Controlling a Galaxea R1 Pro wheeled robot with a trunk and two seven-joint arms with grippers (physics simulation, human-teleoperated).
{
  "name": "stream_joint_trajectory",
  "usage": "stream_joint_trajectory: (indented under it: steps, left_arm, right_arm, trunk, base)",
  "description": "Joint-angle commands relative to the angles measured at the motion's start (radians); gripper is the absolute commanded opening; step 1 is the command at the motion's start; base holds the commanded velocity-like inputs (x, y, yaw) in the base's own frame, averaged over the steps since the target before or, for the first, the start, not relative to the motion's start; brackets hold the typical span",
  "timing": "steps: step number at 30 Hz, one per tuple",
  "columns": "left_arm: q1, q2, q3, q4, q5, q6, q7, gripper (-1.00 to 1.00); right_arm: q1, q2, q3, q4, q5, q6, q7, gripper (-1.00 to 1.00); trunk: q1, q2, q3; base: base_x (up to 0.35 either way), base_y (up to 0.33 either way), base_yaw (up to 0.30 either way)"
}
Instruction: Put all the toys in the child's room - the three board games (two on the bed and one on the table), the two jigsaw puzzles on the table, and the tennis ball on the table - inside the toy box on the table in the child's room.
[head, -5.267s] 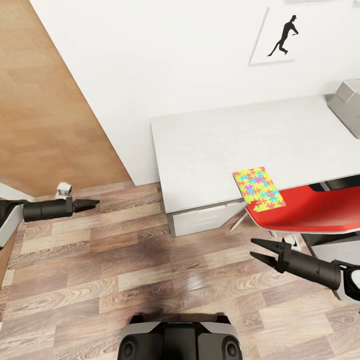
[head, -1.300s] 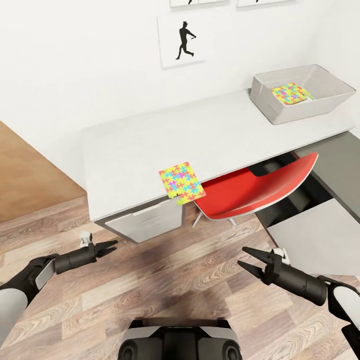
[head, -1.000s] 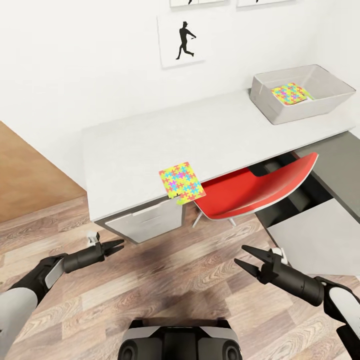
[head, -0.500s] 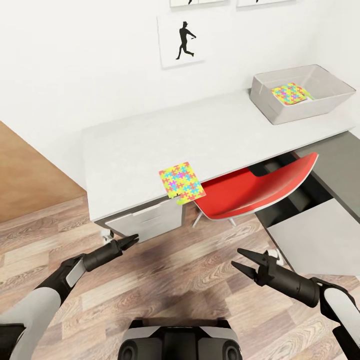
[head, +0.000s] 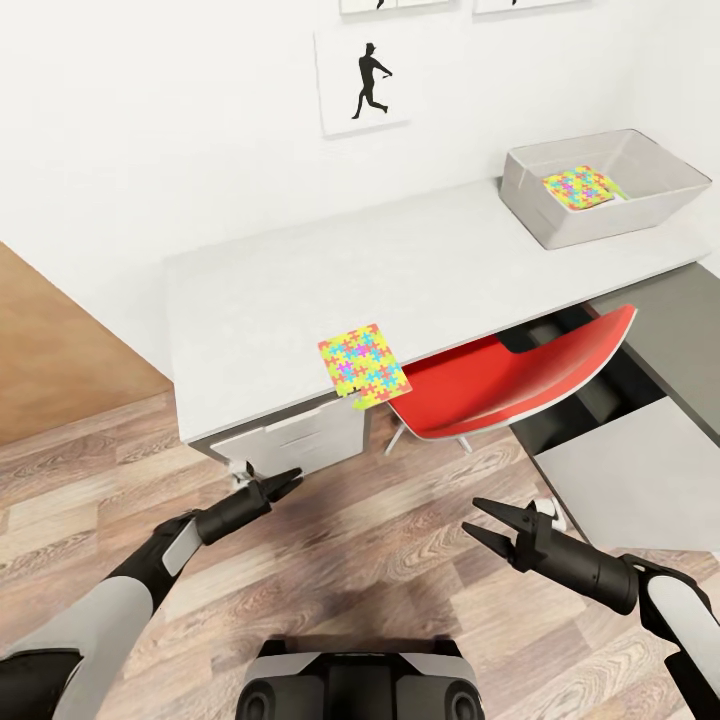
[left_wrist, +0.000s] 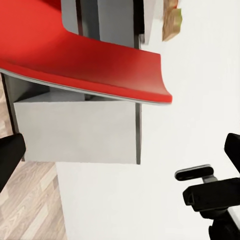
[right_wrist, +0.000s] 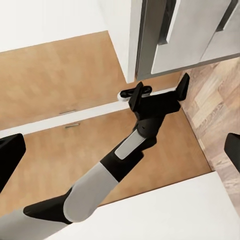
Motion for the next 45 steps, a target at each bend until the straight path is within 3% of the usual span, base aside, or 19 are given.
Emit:
stream_joint_trajectory:
  steps: [1,7,15,23,30,33,36,45]
  left_arm:
    - [0.000,-0.004,0.001,0.000,0.003,0.010,0.004,1.00]
    - [0.001,-0.034,0.010,0.000,0.019,0.007,0.080,1.00]
    - [0.016,-0.080,0.078,-0.001,0.104,-0.057,0.224,1.00]
    - [0.040,-0.107,0.111,-0.001,0.159,-0.137,0.284,1.00]
    - [0.048,-0.146,0.070,-0.032,0.198,-0.098,0.323,1.00]
    - [0.043,-0.137,0.067,-0.015,0.214,-0.081,0.340,1.00]
    - [0.041,-0.132,0.065,0.000,0.197,-0.064,0.356,1.00]
    - [0.039,-0.126,0.036,0.004,0.146,-0.014,0.305,1.00]
  right_arm:
    - [-0.001,0.000,-0.001,0.000,0.009,0.003,0.009,1.00]
    - [-0.001,0.001,-0.002,0.001,0.009,0.003,0.010,1.00]
    - [0.009,0.001,-0.004,0.004,0.009,0.003,0.010,1.00]
    - [0.025,0.002,-0.004,0.008,0.009,0.003,0.010,1.00]
    - [0.004,0.041,-0.044,0.047,0.001,-0.006,-0.030,1.00]
    - [0.016,0.030,-0.049,0.064,0.010,-0.009,-0.047,1.00]
    - [0.022,0.020,-0.052,0.081,0.019,-0.011,-0.057,1.00]
    - [0.028,0.011,-0.070,0.131,0.033,-0.008,-0.021,1.00]
  trunk:
    - [0.001,-0.001,-0.001]
    - [0.001,-0.001,-0.001]
    - [0.001,-0.001,-0.001]
    - [0.001,-0.001,-0.001]
    - [0.001,-0.001,-0.001]
    - [0.001,-0.001,-0.001]
    - [0.001,-0.001,-0.001]
    - [0.001,-0.001,-0.001]
  base:
    - [0.000,0.000,0.000]
    - [0.000,0.000,0.000]
    - [0.000,0.000,0.000]
    - [0.000,0.000,0.000]
    - [0.000,0.000,0.000]
    - [0.000,0.000,0.000]
    - [0.000,0.000,0.000]
    - [0.000,0.000,0.000]
